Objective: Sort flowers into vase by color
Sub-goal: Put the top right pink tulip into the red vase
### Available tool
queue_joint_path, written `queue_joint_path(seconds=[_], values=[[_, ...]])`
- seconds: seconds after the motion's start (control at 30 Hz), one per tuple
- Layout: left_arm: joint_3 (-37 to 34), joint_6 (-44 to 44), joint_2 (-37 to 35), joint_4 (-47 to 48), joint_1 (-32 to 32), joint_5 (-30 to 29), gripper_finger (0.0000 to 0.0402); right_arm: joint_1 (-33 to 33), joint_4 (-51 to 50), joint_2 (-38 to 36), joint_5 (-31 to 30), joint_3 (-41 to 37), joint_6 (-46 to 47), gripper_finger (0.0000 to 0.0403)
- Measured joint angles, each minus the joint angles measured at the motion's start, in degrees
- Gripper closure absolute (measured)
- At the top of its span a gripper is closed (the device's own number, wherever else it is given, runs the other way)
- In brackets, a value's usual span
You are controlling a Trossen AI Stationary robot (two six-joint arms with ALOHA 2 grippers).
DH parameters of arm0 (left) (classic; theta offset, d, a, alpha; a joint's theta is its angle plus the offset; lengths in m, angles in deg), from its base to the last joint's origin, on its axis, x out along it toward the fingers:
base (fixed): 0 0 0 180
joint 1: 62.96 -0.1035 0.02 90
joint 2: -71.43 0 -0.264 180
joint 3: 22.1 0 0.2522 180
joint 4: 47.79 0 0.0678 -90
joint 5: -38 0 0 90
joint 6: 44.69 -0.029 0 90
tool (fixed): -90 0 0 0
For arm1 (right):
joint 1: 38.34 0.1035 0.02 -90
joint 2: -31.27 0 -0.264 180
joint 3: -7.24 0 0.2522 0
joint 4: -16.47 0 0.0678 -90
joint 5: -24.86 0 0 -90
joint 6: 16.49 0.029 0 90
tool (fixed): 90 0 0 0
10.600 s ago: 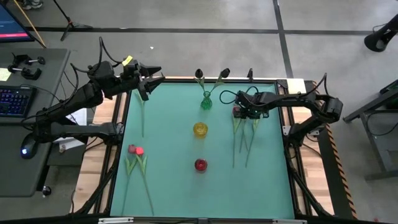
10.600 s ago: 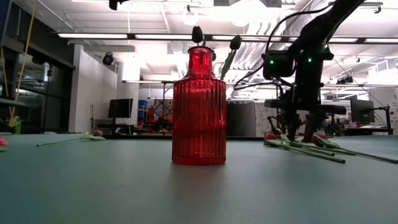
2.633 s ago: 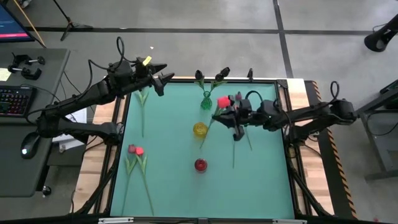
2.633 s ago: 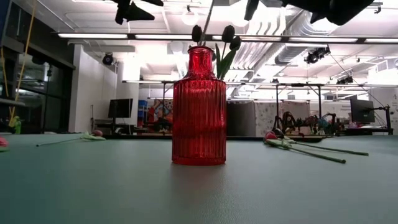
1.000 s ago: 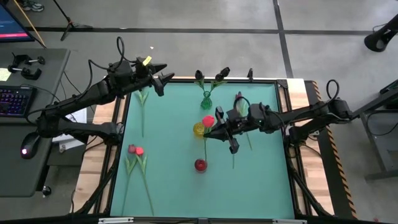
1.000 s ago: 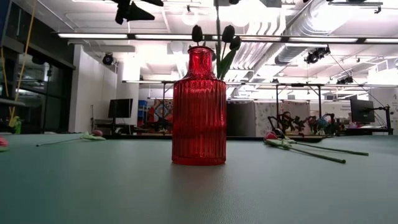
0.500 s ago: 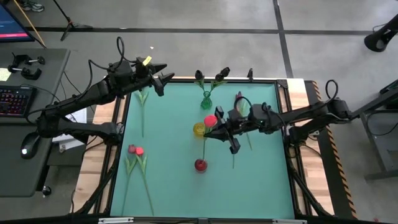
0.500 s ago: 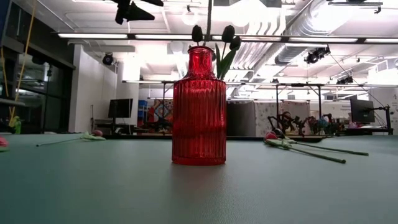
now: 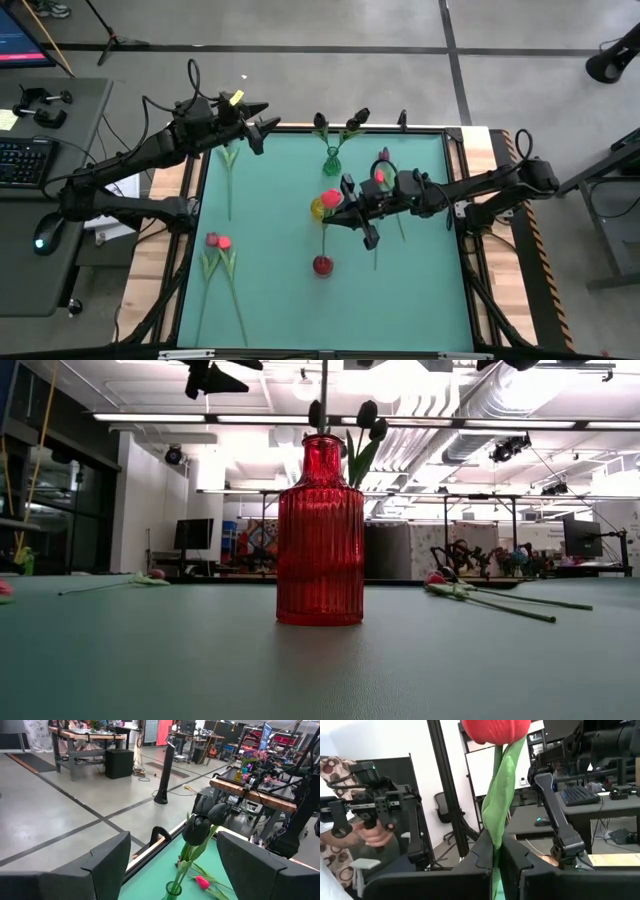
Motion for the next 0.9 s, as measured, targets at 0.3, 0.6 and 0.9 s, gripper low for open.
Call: queue_joint_path(seconds=[0.3, 0.6, 0.9], values=[[0.0, -0.03, 0.0, 0.0, 0.0, 0.0, 0.0117, 1.06, -6.3, 0.0, 0.15, -0.02, 0.82, 0.0403], [0.0, 0.02, 0.0, 0.0, 0.0, 0.0, 0.0117, 1.07, -7.64, 0.0, -1.08, -0.02, 6.91, 0.0399], [0.0, 0.96, 0.0, 0.0, 0.0, 0.0, 0.0117, 1.07, -9.79, 0.0, -1.14, -0.07, 15.6, 0.0271]])
